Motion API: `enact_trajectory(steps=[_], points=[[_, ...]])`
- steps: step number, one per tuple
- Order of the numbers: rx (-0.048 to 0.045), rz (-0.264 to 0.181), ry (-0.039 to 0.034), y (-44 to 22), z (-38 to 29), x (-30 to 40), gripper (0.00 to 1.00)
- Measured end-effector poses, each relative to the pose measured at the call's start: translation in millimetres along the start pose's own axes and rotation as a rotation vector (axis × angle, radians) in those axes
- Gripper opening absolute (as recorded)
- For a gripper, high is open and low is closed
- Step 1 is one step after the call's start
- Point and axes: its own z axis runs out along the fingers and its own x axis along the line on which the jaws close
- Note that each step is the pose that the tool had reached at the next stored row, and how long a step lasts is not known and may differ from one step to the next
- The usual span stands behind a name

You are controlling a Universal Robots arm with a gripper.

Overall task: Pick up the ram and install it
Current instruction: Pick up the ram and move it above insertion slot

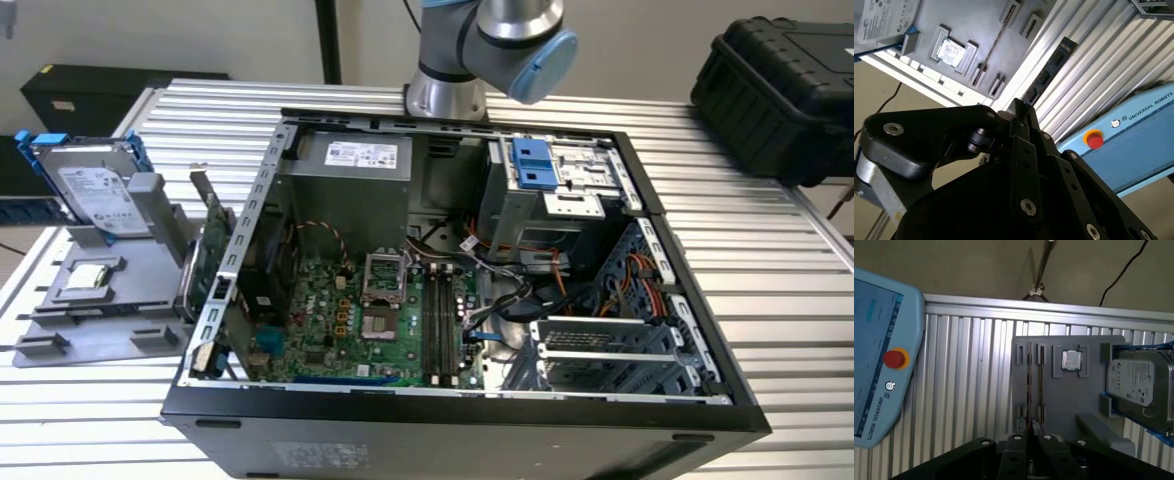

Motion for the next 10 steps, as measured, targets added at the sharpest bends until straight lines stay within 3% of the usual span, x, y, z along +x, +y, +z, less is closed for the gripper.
enact_trajectory(steps=[5, 10], points=[[-0.0001, 0.0, 0.0001, 0.1, -8.6, 0.0, 0.0], [0.0001, 0.0, 0.0005, 0.0, -9.0, -0.1, 0.0]])
